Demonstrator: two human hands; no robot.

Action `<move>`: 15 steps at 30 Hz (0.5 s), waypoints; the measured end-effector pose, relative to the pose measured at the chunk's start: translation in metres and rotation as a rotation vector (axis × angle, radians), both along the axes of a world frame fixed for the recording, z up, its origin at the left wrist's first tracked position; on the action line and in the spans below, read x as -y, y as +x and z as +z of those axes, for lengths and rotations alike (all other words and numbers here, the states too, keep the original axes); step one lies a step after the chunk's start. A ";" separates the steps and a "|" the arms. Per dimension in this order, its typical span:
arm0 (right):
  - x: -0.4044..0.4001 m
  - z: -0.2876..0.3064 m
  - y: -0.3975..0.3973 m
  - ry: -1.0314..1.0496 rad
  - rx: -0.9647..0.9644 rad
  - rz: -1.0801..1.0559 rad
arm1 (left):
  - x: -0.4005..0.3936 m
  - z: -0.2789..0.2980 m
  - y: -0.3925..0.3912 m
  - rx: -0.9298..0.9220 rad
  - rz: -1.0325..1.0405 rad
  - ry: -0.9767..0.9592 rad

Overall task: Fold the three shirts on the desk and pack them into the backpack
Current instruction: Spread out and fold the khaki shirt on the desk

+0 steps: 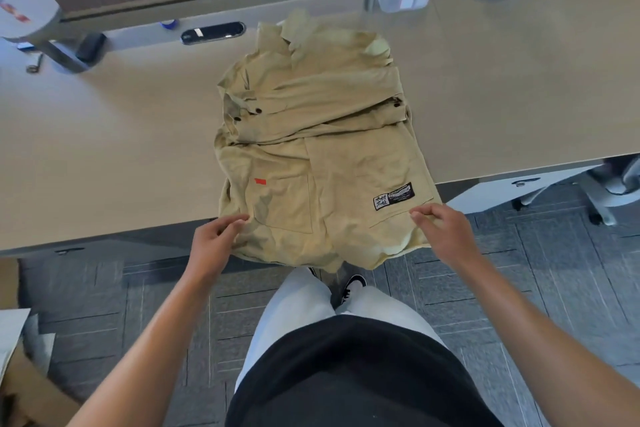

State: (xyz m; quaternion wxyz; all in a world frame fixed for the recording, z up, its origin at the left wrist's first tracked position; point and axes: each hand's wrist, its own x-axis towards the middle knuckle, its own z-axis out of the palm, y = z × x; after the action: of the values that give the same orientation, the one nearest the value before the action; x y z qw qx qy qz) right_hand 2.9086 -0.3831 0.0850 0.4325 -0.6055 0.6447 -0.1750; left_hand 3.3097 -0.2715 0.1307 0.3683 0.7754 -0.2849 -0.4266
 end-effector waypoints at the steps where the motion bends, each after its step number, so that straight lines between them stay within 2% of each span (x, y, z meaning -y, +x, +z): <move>1: 0.000 0.008 0.000 -0.002 0.018 -0.013 | 0.000 0.004 -0.001 -0.007 0.011 -0.008; 7: 0.039 0.067 0.017 -0.066 0.122 -0.054 | 0.040 0.042 0.001 -0.044 0.037 -0.114; 15: 0.159 0.115 0.079 -0.197 0.142 -0.071 | 0.160 0.081 0.040 -0.121 0.147 -0.224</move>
State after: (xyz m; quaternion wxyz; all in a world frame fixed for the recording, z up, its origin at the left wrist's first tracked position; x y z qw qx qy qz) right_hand 2.9880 -0.5416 0.1996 0.4091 -0.6078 0.6133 -0.2952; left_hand 3.3495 -0.4316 0.2113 0.4995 0.7210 -0.2505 -0.4097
